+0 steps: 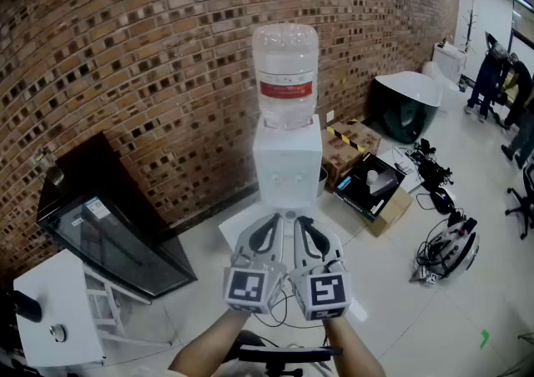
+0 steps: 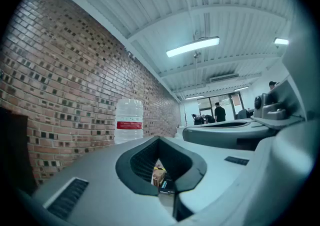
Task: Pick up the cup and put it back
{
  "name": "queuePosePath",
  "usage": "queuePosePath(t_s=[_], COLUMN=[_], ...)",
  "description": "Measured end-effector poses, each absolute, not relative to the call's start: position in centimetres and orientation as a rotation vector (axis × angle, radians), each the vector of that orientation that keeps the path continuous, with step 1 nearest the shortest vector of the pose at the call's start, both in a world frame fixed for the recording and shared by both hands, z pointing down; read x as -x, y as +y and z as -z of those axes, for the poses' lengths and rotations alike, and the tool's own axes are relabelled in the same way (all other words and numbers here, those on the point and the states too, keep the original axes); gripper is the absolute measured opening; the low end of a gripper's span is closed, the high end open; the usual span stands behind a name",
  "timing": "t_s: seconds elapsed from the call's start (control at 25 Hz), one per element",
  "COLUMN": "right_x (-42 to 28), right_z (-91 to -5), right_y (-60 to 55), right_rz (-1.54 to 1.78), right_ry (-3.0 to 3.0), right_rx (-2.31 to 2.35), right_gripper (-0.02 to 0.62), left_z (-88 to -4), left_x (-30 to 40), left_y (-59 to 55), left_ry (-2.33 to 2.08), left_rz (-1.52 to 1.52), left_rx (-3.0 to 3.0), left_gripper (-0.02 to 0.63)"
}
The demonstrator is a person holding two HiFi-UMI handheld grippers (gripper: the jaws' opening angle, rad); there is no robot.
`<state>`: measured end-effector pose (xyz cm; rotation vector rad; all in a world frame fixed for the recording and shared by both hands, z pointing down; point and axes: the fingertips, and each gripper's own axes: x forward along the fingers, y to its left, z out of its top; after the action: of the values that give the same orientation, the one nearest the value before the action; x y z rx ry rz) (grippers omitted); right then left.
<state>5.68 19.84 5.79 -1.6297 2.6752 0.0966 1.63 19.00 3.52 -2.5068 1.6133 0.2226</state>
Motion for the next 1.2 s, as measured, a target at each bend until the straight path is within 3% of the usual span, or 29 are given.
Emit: queuePosePath(t_s=[0.6,1.2], right_x=[-5.7,0.9], right_z=[-7.2,-6.1], right_y=[10.7,-5.6], right_rz=[-0.075,-0.132], right_ry=[2.684,2.585], right_rx=[1.638,1.857], right_gripper=[0.005,0.006], left_z=[-4.8,-3.9], left_x=[-1.9,4.3], left_y=[9.8,-7.0], left_ry=[1.611,1.433], left_rz=[-0.211,-0.277], left_rx=[2.511,2.641], left_gripper=[0.000,0.000])
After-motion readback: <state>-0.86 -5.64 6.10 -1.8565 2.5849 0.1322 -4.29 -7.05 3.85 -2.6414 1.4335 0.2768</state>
